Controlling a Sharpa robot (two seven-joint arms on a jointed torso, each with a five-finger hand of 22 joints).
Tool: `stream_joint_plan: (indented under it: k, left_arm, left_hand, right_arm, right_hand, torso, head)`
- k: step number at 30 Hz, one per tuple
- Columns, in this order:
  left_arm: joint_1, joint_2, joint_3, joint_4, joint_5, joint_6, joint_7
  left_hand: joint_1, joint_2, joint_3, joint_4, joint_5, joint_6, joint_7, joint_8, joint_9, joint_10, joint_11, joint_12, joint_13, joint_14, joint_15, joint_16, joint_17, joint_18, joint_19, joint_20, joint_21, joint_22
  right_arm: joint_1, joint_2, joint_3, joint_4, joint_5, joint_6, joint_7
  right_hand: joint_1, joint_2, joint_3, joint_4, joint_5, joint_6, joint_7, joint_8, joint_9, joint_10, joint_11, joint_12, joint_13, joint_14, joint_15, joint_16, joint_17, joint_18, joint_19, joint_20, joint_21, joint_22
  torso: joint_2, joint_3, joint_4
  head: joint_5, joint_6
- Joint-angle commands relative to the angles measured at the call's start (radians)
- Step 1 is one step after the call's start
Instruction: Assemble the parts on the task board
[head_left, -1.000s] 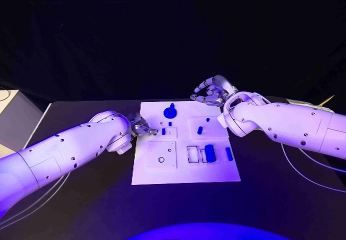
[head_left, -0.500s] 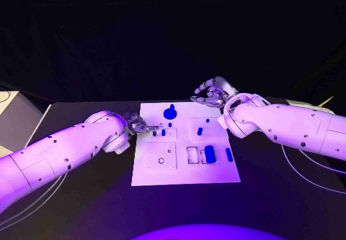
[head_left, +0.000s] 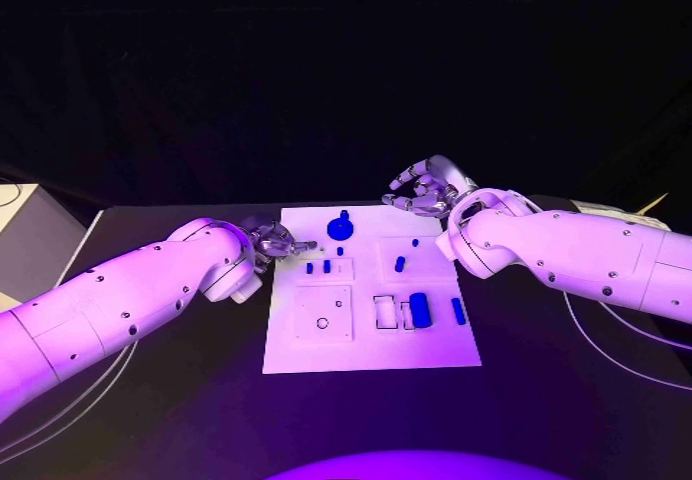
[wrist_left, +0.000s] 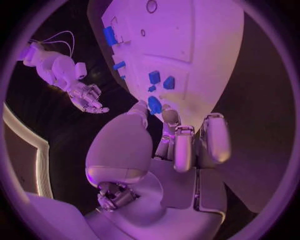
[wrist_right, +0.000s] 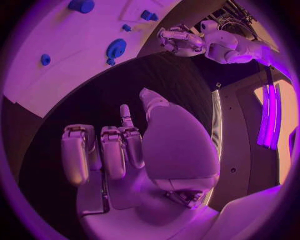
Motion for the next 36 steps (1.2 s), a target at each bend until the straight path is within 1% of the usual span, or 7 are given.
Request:
stream_joint_plan:
  k: [1,3,7,14,21,30,36]
  left_arm:
    - [0.001,0.002,0.007,-0.004,0.082,-0.088,0.205]
    - [0.001,0.005,0.010,-0.012,0.096,-0.113,0.276]
    - [0.001,0.017,0.013,-0.028,0.089,-0.109,0.370]
    - [0.002,0.053,0.010,-0.060,-0.064,-0.082,0.462]
    - [0.007,0.107,-0.007,-0.116,-0.232,-0.093,0.493]
    - [0.019,0.164,-0.038,-0.183,-0.361,-0.048,0.445]
    - [0.022,0.187,-0.049,-0.206,-0.400,-0.015,0.411]
  left_hand:
    - [0.114,0.006,0.096,-0.001,0.006,-0.038,0.019,-0.036,-0.040,-0.121,0.018,-0.075,-0.111,0.050,0.017,-0.042,0.149,0.030,-0.057,0.012,-0.051,-0.084]
    - [0.251,-0.031,0.276,-0.008,0.005,-0.043,0.042,-0.078,-0.097,-0.207,0.040,-0.107,-0.138,-0.005,0.034,-0.091,0.067,0.051,-0.128,0.024,-0.119,-0.183]
    - [0.298,-0.148,0.521,-0.023,-0.003,-0.045,0.074,-0.116,-0.166,-0.282,0.070,-0.169,-0.212,-0.120,0.066,-0.169,-0.077,0.079,-0.237,0.057,-0.217,-0.320]
    - [0.283,-0.211,0.577,-0.083,-0.021,-0.056,0.081,-0.159,-0.232,-0.310,0.084,-0.250,-0.303,-0.232,0.083,-0.215,-0.192,0.097,-0.333,0.076,-0.274,-0.398]
    - [0.249,-0.231,0.541,-0.122,-0.018,-0.040,0.080,-0.226,-0.309,-0.352,0.104,-0.355,-0.404,-0.342,0.099,-0.259,-0.337,0.112,-0.409,0.092,-0.326,-0.461]
    - [0.241,-0.234,0.513,-0.156,-0.014,-0.026,0.082,-0.253,-0.342,-0.351,0.113,-0.401,-0.456,-0.344,0.107,-0.243,-0.370,0.109,-0.394,0.100,-0.312,-0.441]
    - [0.224,-0.235,0.485,-0.170,-0.015,-0.016,0.092,-0.274,-0.363,-0.343,0.115,-0.424,-0.484,-0.336,0.109,-0.226,-0.386,0.106,-0.379,0.102,-0.301,-0.426]
  right_arm:
    - [-0.001,-0.001,0.000,0.001,-0.007,0.002,0.013]
    - [-0.001,-0.001,0.000,0.001,-0.005,0.001,0.016]
    - [-0.001,-0.001,0.000,0.001,0.002,-0.001,0.026]
    - [-0.001,0.000,0.000,0.000,0.005,-0.001,0.042]
    - [-0.001,0.003,0.000,-0.001,-0.004,-0.003,0.055]
    - [0.000,0.008,0.000,0.000,-0.020,-0.006,0.060]
    - [0.000,0.008,0.000,0.002,-0.026,-0.011,0.061]
  right_hand:
    - [-0.010,0.004,-0.003,-0.001,0.004,-0.007,-0.002,0.004,0.001,0.051,0.003,-0.007,0.219,0.098,0.001,-0.007,0.237,0.005,0.060,0.003,-0.004,0.177]
    - [-0.010,0.004,-0.003,-0.001,0.004,-0.007,-0.002,0.004,0.001,0.049,0.003,-0.008,0.218,0.098,0.001,-0.007,0.236,0.005,0.059,0.003,-0.006,0.175]
    - [-0.007,0.004,-0.001,-0.002,0.005,-0.008,-0.002,0.004,0.002,0.029,0.003,-0.026,0.201,0.093,0.001,-0.014,0.219,0.009,0.052,0.003,-0.020,0.162]
    - [0.003,0.003,0.007,-0.005,0.005,-0.015,-0.001,0.005,0.004,-0.027,0.003,-0.077,0.156,0.086,0.000,-0.028,0.193,0.016,0.040,0.003,-0.047,0.139]
    - [0.010,-0.007,0.035,-0.004,0.004,-0.021,-0.006,0.012,0.012,-0.180,-0.003,-0.260,-0.011,0.078,-0.006,-0.046,0.162,0.024,0.027,-0.003,-0.081,0.111]
    - [0.008,-0.011,0.041,-0.003,0.003,-0.022,-0.007,0.014,0.014,-0.201,-0.004,-0.296,-0.046,0.076,-0.008,-0.050,0.156,0.026,0.025,-0.005,-0.089,0.104]
    - [0.007,-0.012,0.043,-0.003,0.003,-0.023,-0.007,0.014,0.015,-0.211,-0.005,-0.312,-0.062,0.076,-0.008,-0.051,0.154,0.027,0.023,-0.005,-0.093,0.101]
  torso:
    - [-0.001,0.0007,0.0009]
    - [-0.001,0.0011,0.0013]
    - [0.000,0.0010,0.0002]
    - [0.002,0.0012,-0.0004]
    - [0.003,0.0021,-0.0028]
    - [0.007,0.0034,-0.0049]
    - [0.010,0.0057,-0.0055]
  head:
    - [-0.002,0.000]
    - [-0.002,0.001]
    - [-0.003,0.007]
    - [-0.004,0.015]
    - [-0.003,0.020]
    - [-0.005,0.024]
    - [-0.005,0.026]
